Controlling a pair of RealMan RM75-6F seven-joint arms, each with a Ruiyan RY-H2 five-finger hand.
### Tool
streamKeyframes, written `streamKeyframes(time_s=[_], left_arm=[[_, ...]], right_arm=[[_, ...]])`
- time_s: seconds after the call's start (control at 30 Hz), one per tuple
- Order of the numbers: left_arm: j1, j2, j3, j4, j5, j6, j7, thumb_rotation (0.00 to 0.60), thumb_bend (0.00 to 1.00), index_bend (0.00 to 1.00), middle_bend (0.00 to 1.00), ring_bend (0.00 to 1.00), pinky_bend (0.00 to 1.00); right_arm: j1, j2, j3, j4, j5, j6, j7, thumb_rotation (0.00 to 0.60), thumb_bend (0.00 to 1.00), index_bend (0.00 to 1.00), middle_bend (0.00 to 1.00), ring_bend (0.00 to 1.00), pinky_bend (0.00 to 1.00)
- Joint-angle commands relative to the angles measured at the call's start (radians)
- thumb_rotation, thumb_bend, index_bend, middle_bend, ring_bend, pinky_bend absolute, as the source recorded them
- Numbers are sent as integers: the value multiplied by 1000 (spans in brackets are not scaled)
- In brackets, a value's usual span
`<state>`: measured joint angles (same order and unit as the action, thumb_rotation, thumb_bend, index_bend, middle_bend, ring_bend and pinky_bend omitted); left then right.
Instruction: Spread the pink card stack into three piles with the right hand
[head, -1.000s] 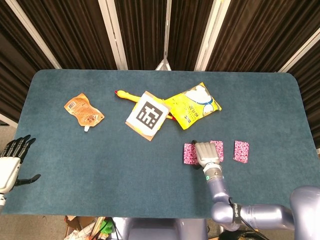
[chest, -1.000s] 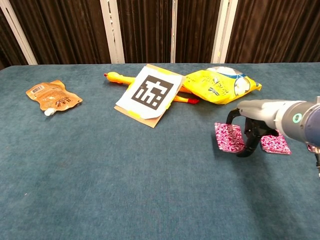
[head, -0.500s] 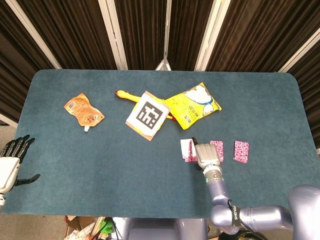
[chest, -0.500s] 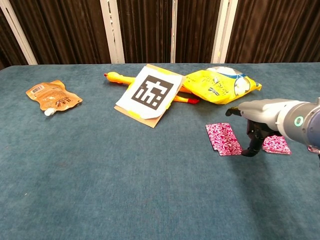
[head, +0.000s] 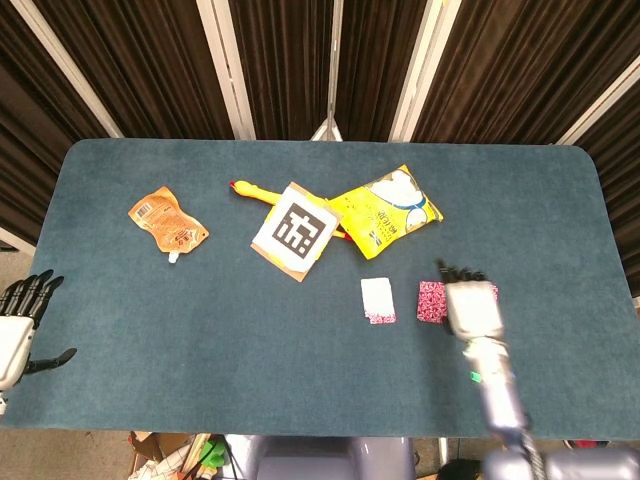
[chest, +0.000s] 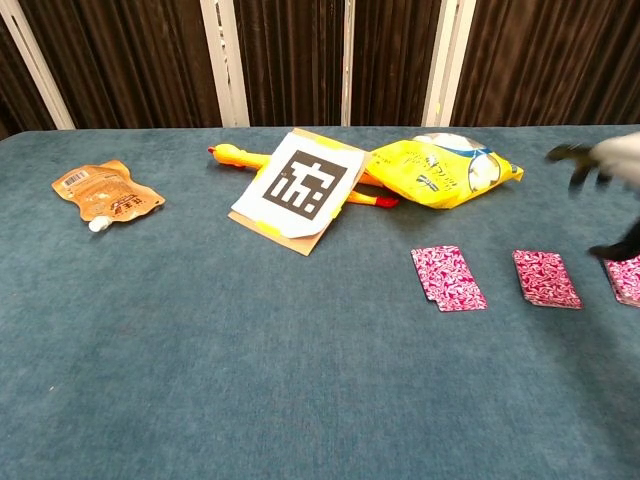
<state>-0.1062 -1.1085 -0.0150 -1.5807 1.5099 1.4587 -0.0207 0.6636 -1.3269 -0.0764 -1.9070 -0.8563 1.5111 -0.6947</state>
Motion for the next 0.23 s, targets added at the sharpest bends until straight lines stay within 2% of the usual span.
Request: streamKeyframes(time_s=[0.03, 0.13, 0.23], left_arm=[[7, -5, 3, 2, 12, 16, 8, 600, 2, 0, 0, 0, 0], [15, -7, 7, 4, 29, 37, 6, 600, 2, 0, 0, 0, 0], [22, -12, 8, 14, 41, 56, 13, 600, 3, 0, 0, 0, 0]], right_arm=[[-233, 175, -190, 29, -366, 189, 293, 600, 301, 0, 0, 0, 13], [-328, 179, -222, 121, -479, 269, 418, 600, 301, 0, 0, 0, 0], [-408, 165, -227, 229, -529, 320, 520, 600, 301, 0, 0, 0, 0]])
